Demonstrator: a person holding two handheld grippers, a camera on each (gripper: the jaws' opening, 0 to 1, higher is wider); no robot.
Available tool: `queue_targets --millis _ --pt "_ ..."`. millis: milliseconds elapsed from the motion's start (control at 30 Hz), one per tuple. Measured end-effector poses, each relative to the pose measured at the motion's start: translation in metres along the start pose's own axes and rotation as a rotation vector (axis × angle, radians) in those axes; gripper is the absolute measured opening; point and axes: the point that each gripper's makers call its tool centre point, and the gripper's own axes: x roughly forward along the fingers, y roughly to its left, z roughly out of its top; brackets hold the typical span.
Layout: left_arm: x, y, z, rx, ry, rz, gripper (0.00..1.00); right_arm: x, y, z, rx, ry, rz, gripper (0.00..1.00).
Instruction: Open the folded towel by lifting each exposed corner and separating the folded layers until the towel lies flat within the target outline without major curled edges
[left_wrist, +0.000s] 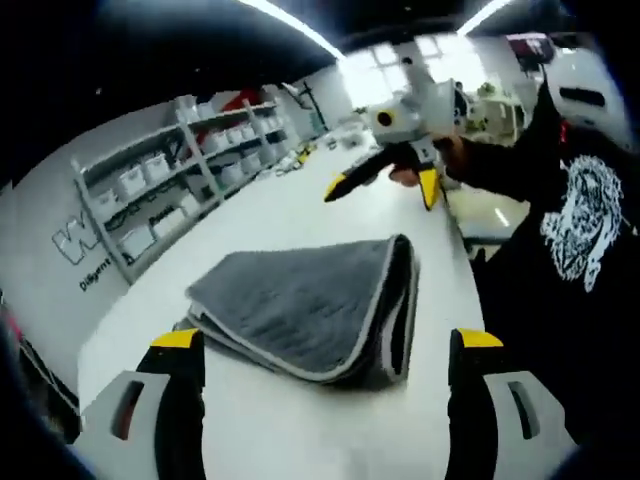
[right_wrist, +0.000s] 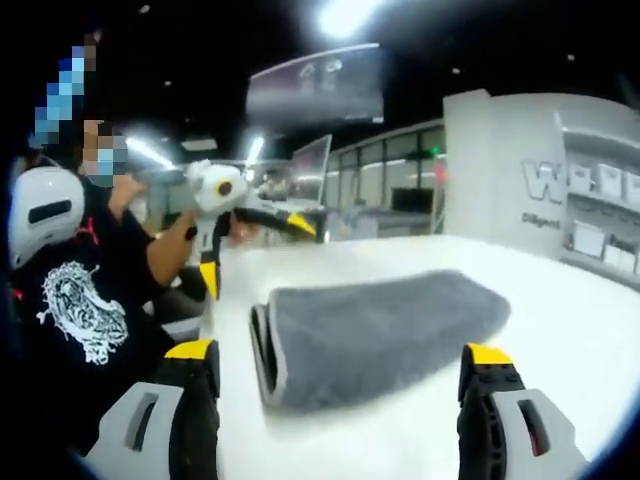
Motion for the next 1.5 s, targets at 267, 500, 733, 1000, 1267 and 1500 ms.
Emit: queue_targets --millis 267,500,733,1000,1267,1500 --pt "0.004 0.018 -0.003 -0.312 -0.087 0.065 1.00 -0.004 -0.008 0.006 -0.015 -0.006 -0.027 1.00" --pt "0.001 0.031 -0.006 -0.671 -0.215 0.109 0.99 -0.018 -0.031 0.030 -0.075 -0.006 -0.082 1.00" --pt "-0.002 0.034 -0.003 -0.846 -0.290 0.101 1.00 -0.022 -0.059 0.076 -0.160 -0.006 -0.100 1.00" --pt "-0.005 0.020 -0.014 -0.929 -0.274 0.069 0.95 -0.021 -0.079 0.103 -0.289 0.041 -0.110 1.00" --pt "-0.004 0.010 -0.012 -0.995 -0.279 0.003 0.89 -0.021 -0.096 0.132 -0.397 0.130 -0.098 1.00" --pt "0.002 -0.003 -0.020 -0.988 -0.217 -0.042 0.81 -0.005 -0.113 0.166 -0.468 0.173 -0.095 1.00"
